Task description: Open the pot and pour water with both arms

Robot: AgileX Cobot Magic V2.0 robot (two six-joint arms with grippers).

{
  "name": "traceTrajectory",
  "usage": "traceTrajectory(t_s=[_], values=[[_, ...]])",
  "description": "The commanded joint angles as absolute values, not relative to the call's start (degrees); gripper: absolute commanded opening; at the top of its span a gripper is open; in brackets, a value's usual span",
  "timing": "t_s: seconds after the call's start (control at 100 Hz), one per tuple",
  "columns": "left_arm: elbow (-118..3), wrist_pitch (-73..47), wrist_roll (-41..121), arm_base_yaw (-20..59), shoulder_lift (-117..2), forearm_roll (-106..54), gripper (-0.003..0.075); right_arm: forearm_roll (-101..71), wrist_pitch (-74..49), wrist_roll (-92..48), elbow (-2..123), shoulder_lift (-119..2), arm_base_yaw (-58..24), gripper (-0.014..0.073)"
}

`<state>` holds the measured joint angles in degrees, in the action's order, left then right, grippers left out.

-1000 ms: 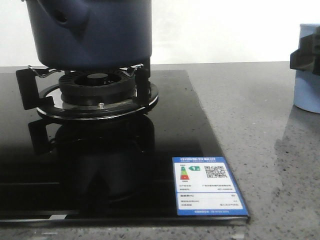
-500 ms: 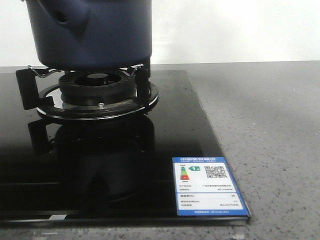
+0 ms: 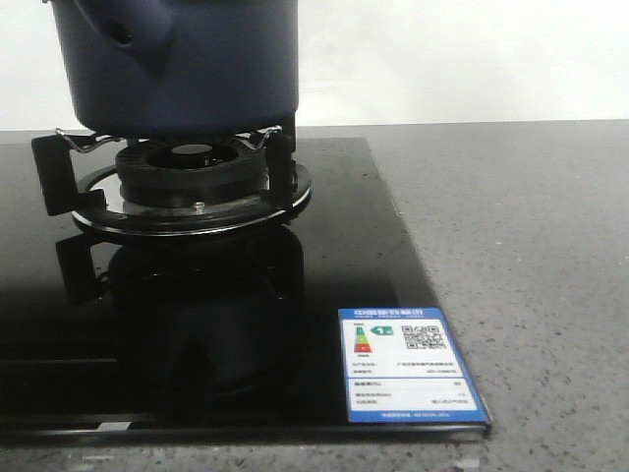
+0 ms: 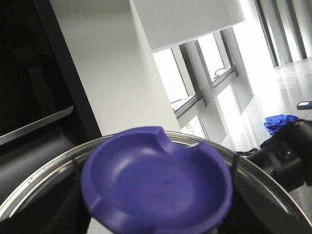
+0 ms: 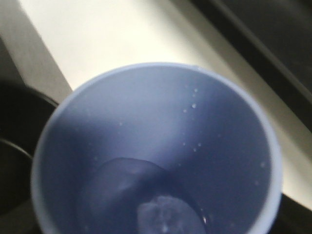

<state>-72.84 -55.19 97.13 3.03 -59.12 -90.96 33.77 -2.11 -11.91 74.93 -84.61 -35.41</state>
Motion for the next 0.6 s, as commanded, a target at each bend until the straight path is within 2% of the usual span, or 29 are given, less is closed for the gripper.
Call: traceTrajectory(t_s=[0.0, 0.29, 0.44, 0.59], values=[[-74.97, -53.19, 96.57, 3.07, -57.64, -96.19, 0.0231, 42.80, 1.73, -11.98, 78.74, -85.31, -35.85, 0.0148], [-74.97, -53.30, 93.29, 3.07, -57.41, -95.08, 0.0231, 74.57, 2.24, -11.98, 79.72, -89.34, -35.85, 0.0148], [-74.86, -53.30, 92.17, 3.07, -57.41, -94.00, 0.0231, 77.50, -1.84, -11.98, 80.40, -89.79, -35.85, 0.0148], [-74.86, -53.30, 92.17, 3.07, -57.41, -94.00, 0.0231, 82.61, -0.71, -11.98, 81.83, -90.00, -35.85, 0.0148]])
